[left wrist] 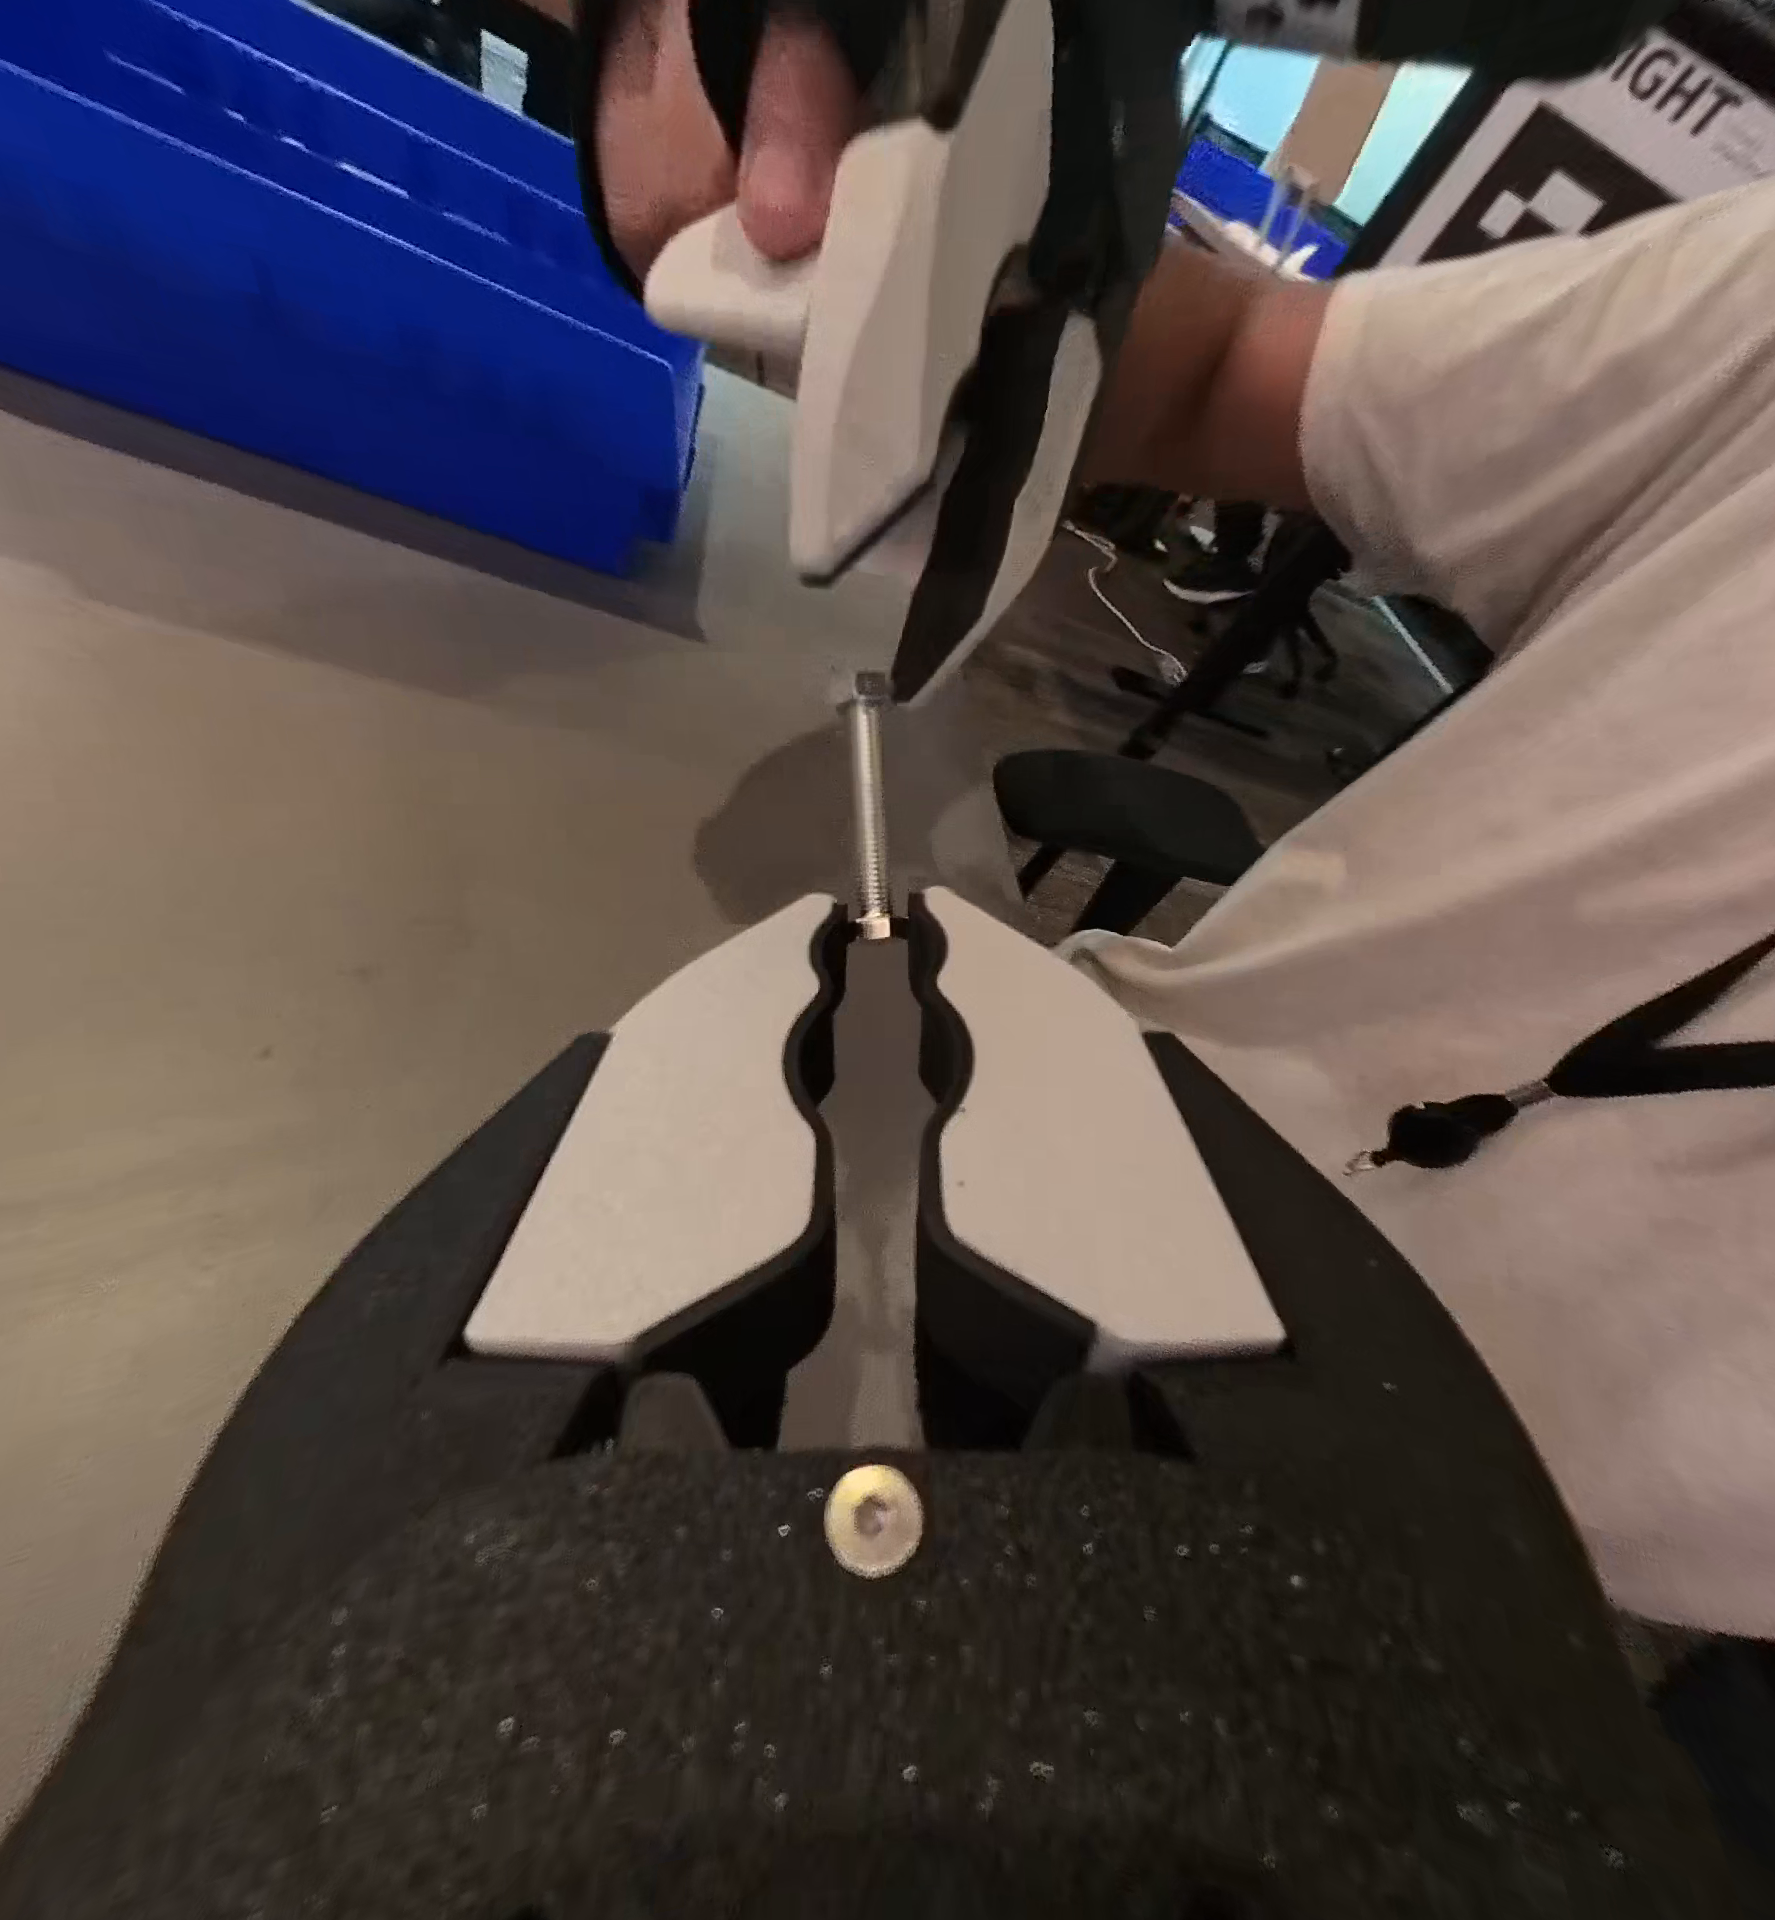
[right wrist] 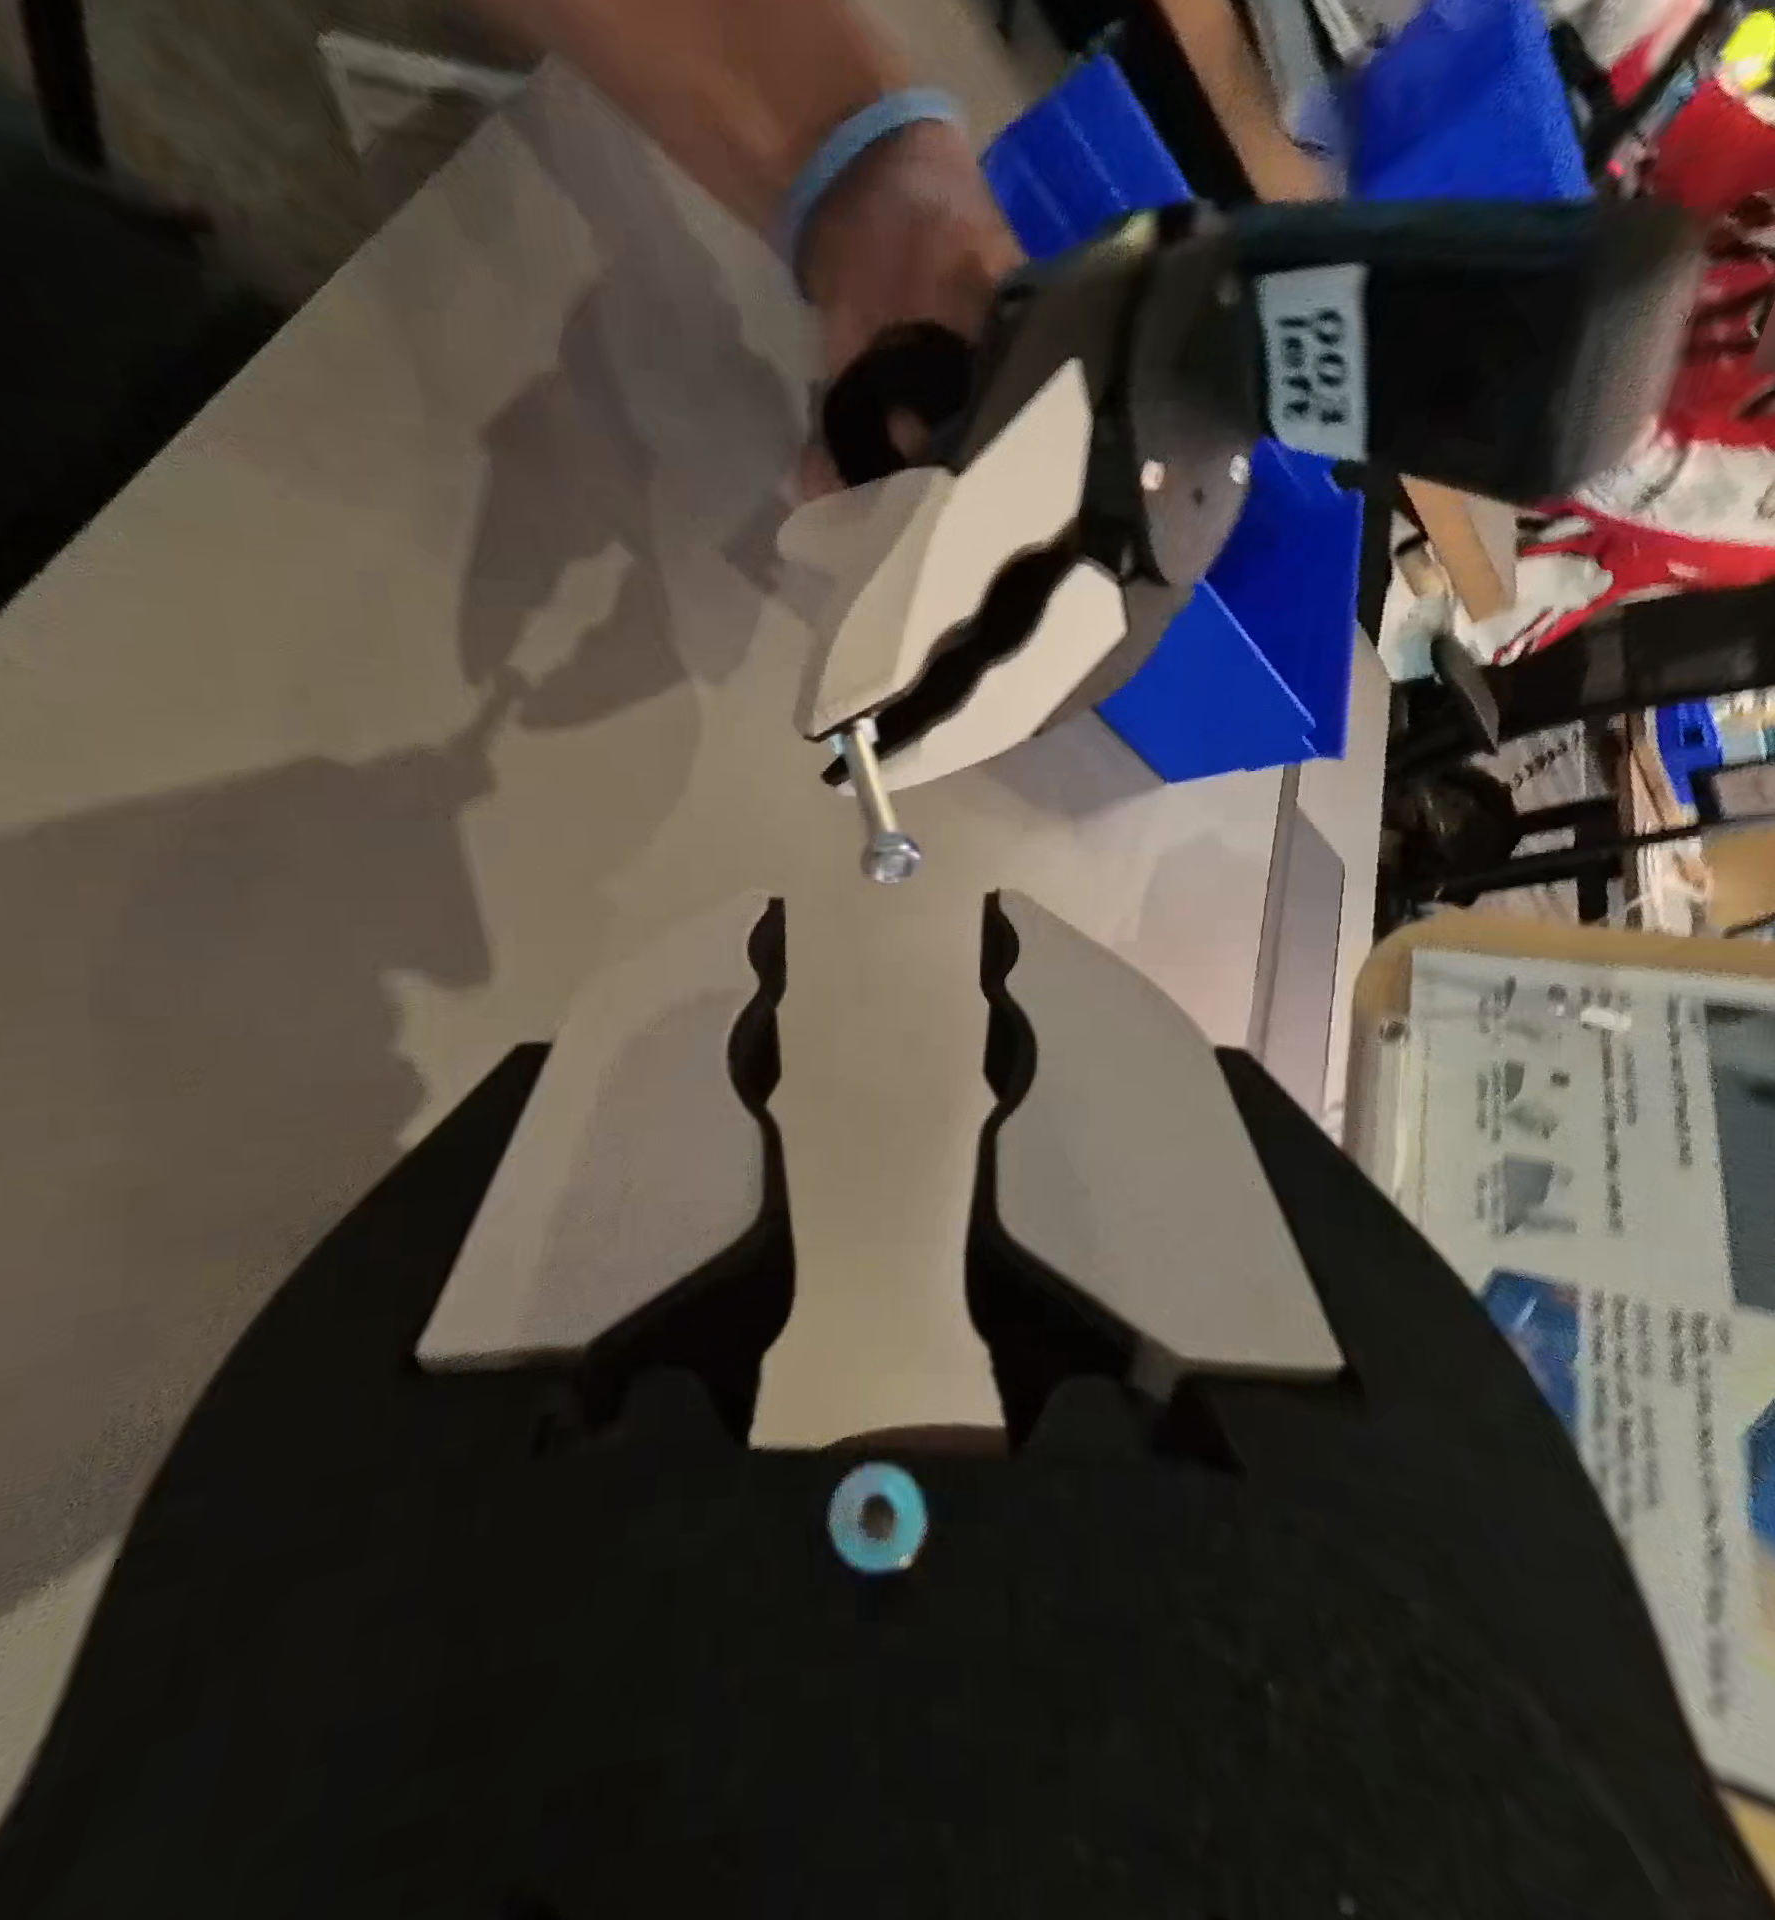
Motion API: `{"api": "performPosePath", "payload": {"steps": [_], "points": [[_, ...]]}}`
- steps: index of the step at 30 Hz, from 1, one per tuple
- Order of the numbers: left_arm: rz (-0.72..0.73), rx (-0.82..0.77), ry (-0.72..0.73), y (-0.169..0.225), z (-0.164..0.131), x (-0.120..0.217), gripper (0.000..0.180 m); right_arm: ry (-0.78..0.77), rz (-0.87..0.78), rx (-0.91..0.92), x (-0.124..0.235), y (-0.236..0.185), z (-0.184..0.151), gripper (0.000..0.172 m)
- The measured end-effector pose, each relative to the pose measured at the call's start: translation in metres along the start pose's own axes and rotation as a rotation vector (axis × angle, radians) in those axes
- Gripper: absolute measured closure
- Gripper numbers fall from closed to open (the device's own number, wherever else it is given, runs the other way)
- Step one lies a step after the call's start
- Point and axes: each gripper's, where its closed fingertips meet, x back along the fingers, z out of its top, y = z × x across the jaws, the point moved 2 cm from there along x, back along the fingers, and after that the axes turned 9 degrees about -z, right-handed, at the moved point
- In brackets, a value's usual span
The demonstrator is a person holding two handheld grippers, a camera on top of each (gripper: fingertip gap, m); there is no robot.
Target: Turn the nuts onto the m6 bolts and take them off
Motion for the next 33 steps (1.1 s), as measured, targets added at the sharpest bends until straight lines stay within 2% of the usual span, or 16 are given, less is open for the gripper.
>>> {"api": "performPosePath", "payload": {"steps": [6,15,21,26,29,33], "points": [[-0.052,0.03,0.014,-0.001,-0.002,0.009,0.17,0.098,0.023,0.112,-0.01,0.003,0.012,0.146],[-0.171,0.065,0.014,0.003,-0.003,0.007,0.17,0.103,0.085,0.207,-0.018,-0.002,0.01,0.152],[-0.17,0.073,0.004,-0.002,-0.005,0.004,0.17,0.089,0.081,0.212,-0.019,-0.003,0.008,0.162],[-0.093,0.028,0.015,-0.005,-0.004,0.006,0.17,0.083,0.123,0.002,-0.021,-0.001,0.005,0.163],[0.054,-0.052,0.034,-0.01,0.001,0.011,0.17,0.066,0.174,-0.253,-0.025,0.006,-0.001,0.163],[0.261,-0.185,0.095,-0.008,0.01,0.02,0.17,0.089,0.322,-0.714,-0.029,0.012,-0.005,0.165]]}}
